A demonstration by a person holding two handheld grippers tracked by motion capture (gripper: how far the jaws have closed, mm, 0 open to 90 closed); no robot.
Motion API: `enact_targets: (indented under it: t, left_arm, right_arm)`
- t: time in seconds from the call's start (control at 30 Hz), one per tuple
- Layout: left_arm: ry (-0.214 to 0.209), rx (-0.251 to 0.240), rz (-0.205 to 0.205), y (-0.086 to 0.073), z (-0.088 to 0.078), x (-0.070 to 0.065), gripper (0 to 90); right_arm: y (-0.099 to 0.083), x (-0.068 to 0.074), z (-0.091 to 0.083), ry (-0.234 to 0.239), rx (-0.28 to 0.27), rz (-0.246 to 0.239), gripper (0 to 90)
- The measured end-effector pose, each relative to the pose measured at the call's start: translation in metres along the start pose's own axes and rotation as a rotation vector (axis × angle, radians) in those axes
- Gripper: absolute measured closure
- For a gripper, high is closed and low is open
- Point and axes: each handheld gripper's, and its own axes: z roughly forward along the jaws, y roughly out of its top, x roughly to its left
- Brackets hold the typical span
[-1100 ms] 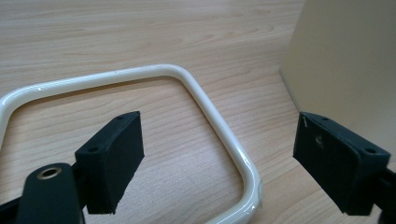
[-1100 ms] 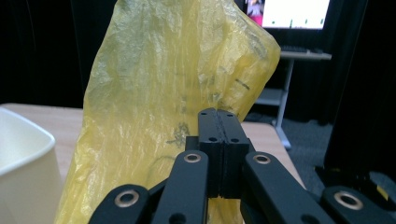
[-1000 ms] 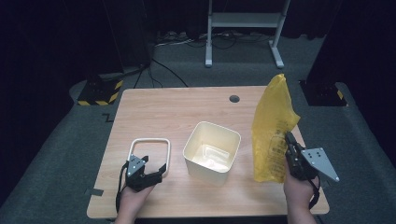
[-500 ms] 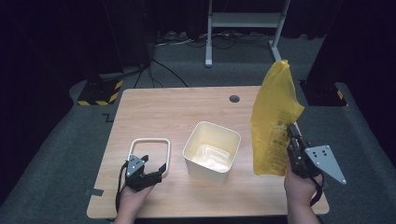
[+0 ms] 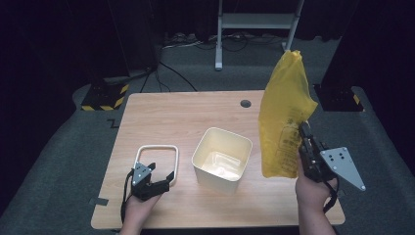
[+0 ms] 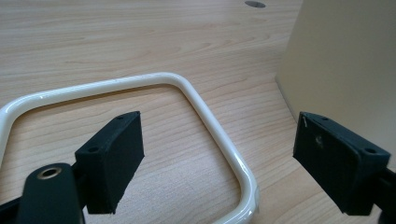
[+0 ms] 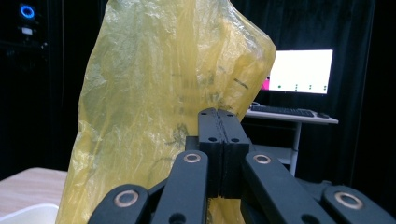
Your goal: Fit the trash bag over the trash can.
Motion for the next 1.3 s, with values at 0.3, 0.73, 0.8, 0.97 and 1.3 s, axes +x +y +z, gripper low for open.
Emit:
enact_targets:
  t: [0.3, 0.73, 0.8, 0.97, 1.3]
  left_arm:
    - [0.001, -0.003, 0.002, 0.000, -0.001, 0.000, 15.9]
    - [-0.010, -0.010, -0.019, -0.001, -0.002, 0.003, 15.9]
    - [-0.010, -0.011, -0.022, -0.001, -0.003, 0.004, 15.9]
    - [-0.009, -0.016, -0.024, -0.001, -0.004, 0.005, 15.9]
    - [-0.010, -0.024, -0.031, 0.000, -0.004, 0.006, 15.9]
  right_arm:
    - [0.011, 0.019, 0.011, 0.039, -0.030, 0.001, 89.5]
    - [0.008, 0.050, 0.034, 0.096, -0.029, 0.027, 89.3]
    - [0.008, 0.055, 0.037, 0.103, -0.031, 0.025, 89.3]
    - [0.014, 0.063, 0.040, 0.120, -0.041, 0.023, 89.3]
    - [0.024, 0.073, 0.044, 0.148, -0.053, 0.038, 89.3]
